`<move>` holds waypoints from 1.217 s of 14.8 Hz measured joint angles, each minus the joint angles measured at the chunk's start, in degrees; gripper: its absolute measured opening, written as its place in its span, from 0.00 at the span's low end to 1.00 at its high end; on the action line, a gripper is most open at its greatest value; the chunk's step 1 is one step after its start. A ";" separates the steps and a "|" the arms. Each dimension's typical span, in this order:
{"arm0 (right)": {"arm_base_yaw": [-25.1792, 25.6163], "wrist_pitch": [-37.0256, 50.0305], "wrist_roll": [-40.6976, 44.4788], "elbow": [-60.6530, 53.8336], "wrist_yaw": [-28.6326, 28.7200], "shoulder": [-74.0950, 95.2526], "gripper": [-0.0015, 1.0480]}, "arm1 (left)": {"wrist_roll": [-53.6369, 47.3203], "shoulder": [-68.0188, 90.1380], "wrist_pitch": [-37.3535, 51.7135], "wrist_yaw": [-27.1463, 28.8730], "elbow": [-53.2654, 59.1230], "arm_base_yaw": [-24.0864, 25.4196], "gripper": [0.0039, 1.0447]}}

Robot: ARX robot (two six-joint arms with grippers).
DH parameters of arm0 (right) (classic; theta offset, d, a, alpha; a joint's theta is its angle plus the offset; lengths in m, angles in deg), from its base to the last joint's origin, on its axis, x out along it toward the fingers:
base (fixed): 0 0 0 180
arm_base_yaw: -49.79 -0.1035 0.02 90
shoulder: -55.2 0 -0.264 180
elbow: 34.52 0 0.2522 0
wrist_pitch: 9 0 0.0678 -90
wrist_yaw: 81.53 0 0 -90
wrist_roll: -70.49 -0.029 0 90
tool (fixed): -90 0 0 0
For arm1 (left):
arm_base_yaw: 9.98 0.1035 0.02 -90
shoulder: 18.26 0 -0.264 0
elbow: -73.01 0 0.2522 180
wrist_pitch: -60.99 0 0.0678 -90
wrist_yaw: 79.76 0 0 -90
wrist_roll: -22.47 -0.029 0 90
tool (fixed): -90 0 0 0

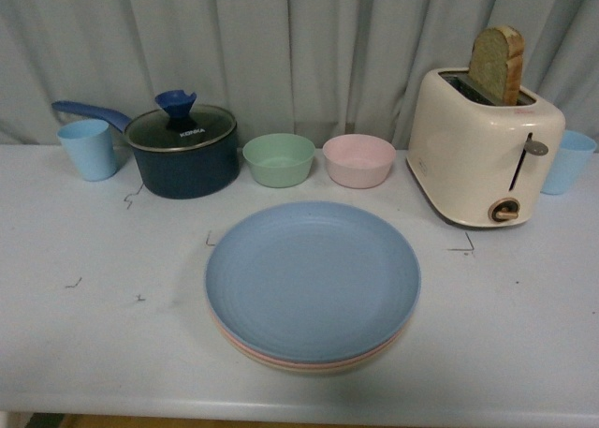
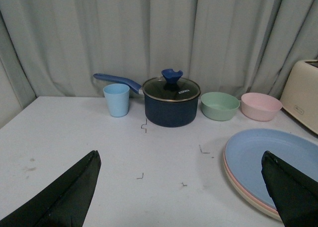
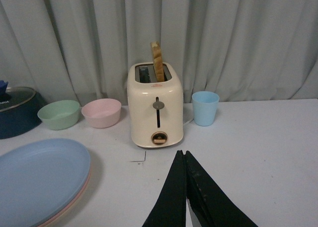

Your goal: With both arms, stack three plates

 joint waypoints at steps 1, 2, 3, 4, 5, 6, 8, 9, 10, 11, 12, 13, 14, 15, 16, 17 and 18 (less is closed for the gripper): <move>0.00 -0.92 0.00 0.00 -0.02 -1.16 0.02 | 0.02 0.00 0.00 0.00 0.00 0.00 0.94; 0.00 -2.49 0.00 -0.02 -0.02 -2.58 0.02 | 0.00 0.00 0.00 0.00 0.00 0.00 0.94; 0.00 -3.61 0.02 0.00 -0.02 -3.65 0.02 | 0.02 0.00 0.00 0.00 0.00 0.00 0.94; 0.00 -4.57 0.00 -0.02 -0.02 -4.76 0.02 | 0.00 0.00 0.00 0.00 0.00 0.00 0.94; 0.00 -6.34 0.02 -0.02 0.00 -6.58 0.02 | 0.02 0.00 0.00 0.00 0.00 0.00 0.94; 0.00 -7.48 0.00 -0.02 -0.02 -7.61 0.02 | 0.02 0.00 0.00 0.00 0.00 0.00 0.94; 0.00 -9.44 0.00 -0.02 -0.02 -9.64 0.02 | 0.00 0.00 0.00 0.00 0.00 0.00 0.94; 0.00 -10.14 0.00 0.00 0.00 -10.34 0.02 | 0.02 0.00 0.00 0.00 0.00 0.00 0.94; 0.00 -10.86 0.00 -0.02 -0.02 -10.99 0.02 | 0.00 0.00 0.00 0.00 0.00 0.00 0.94; 0.00 -17.81 0.00 0.02 -0.02 -15.69 0.02 | 0.00 0.00 0.00 0.00 0.00 0.00 0.94; 0.00 -22.34 0.00 0.00 0.11 -20.20 0.02 | 0.02 0.00 0.00 0.07 0.00 0.00 0.94; 0.00 -20.94 0.00 0.13 0.17 -21.64 0.02 | 0.02 0.00 -0.04 0.00 0.00 0.00 0.94; 0.00 -22.45 0.02 0.00 0.13 -21.62 0.02 | 0.02 0.00 -0.02 0.02 0.00 0.00 0.94; 0.00 -22.18 0.02 0.00 0.15 -21.55 0.02 | 0.02 0.00 -0.04 -0.04 0.00 0.00 0.94; 0.00 -22.01 0.00 0.00 0.15 -21.59 0.02 | 0.02 0.00 -0.04 0.00 0.00 0.00 0.94; 0.00 -22.03 0.04 0.00 0.15 -21.62 0.07 | 0.02 0.00 0.00 0.00 0.00 0.00 0.94; 0.00 -22.03 0.04 0.00 0.15 -21.62 0.19 | 0.00 0.00 0.00 0.00 0.00 0.00 0.94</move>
